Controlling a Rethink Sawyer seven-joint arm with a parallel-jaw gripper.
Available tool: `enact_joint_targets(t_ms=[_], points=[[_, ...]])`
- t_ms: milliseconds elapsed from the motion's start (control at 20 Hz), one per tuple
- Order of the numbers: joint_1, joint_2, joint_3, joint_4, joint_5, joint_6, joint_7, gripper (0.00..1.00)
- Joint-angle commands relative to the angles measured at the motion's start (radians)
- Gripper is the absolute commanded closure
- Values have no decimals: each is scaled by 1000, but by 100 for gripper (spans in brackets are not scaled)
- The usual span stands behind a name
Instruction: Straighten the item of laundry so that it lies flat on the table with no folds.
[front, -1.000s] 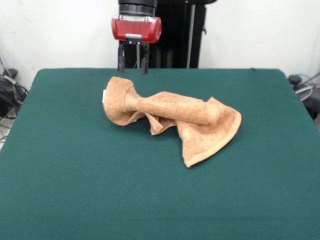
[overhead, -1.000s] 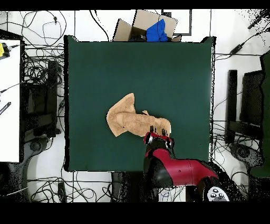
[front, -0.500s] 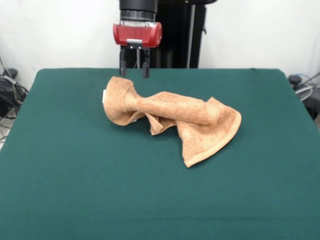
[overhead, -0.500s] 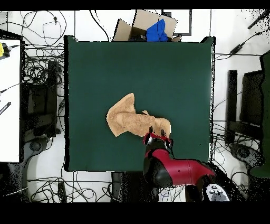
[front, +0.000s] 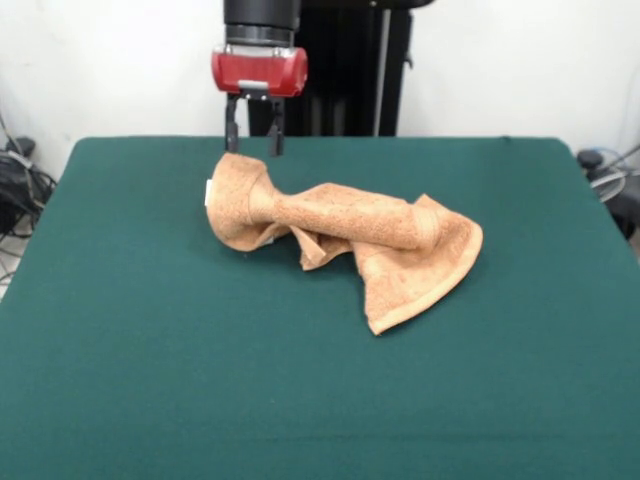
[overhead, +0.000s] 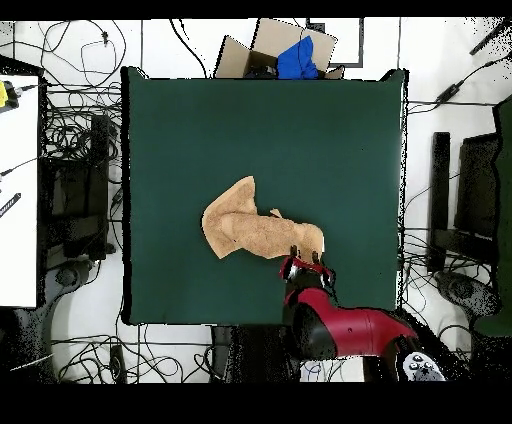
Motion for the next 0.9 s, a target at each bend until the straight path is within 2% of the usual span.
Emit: enact_joint_targets(t_ms=[50,550,900], points=[[-29,43,70,-78,-73,-44,62,0],[-48,48,76,-82,-95,-55,67,0],[-184,6,281,-33,-128,44,114,0]])
